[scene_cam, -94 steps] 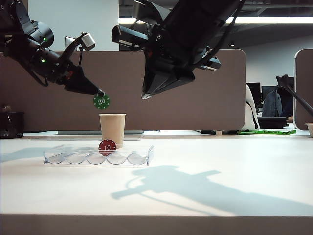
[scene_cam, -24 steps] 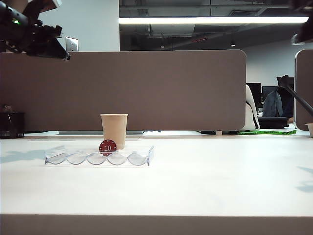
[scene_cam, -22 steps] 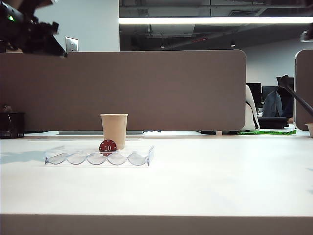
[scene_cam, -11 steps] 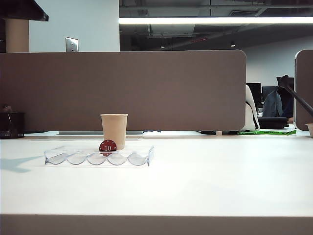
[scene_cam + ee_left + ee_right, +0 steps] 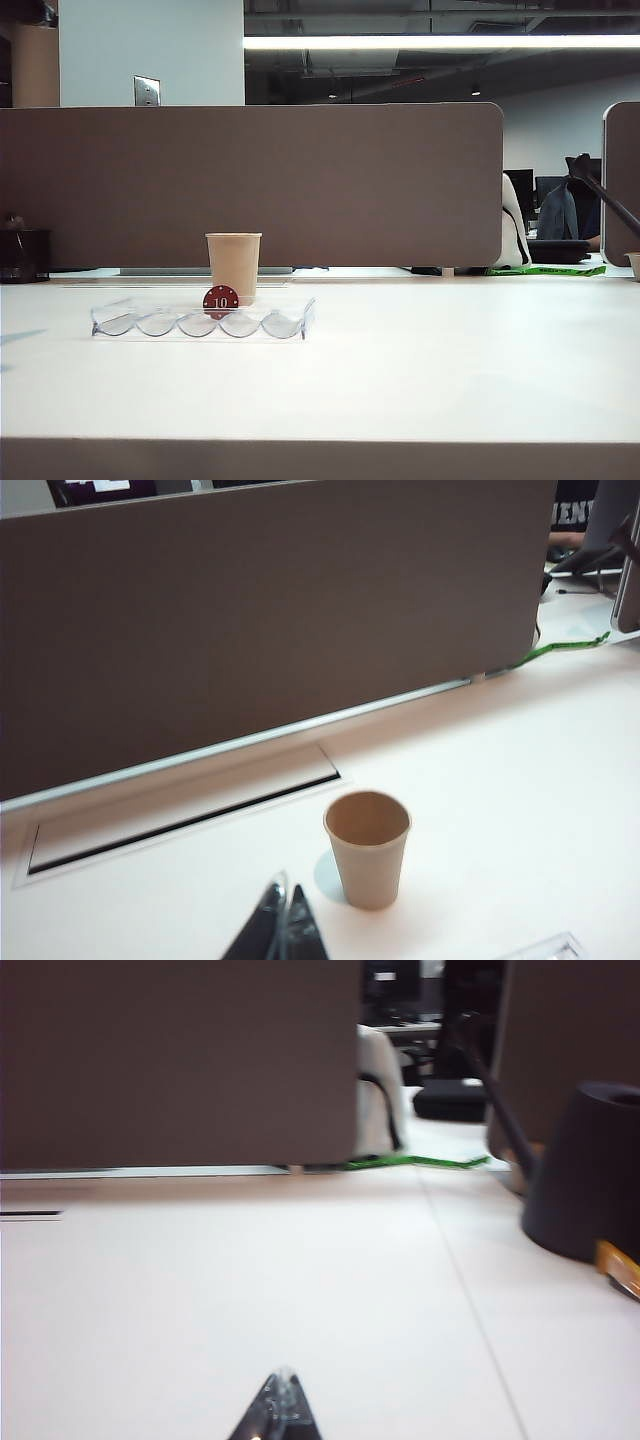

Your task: Pick up the chip with the greater value and put it into the paper cup.

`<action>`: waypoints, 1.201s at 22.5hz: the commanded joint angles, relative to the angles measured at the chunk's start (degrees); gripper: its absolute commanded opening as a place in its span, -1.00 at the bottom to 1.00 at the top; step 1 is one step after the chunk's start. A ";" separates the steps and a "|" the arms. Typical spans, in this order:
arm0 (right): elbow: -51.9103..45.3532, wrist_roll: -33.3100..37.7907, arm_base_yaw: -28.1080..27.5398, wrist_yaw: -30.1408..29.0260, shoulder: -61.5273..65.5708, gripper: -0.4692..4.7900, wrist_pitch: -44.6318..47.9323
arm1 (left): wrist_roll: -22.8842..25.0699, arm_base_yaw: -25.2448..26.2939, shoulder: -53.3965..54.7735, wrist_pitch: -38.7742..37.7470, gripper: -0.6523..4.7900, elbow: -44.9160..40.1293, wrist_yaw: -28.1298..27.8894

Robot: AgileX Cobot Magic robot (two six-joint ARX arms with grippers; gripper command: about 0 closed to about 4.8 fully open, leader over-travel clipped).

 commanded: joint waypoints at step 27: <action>-6.84 1.86 -0.04 -1.18 -0.09 -0.84 9.42 | -2.49 -0.07 -45.88 -20.52 -0.78 -18.99 -15.19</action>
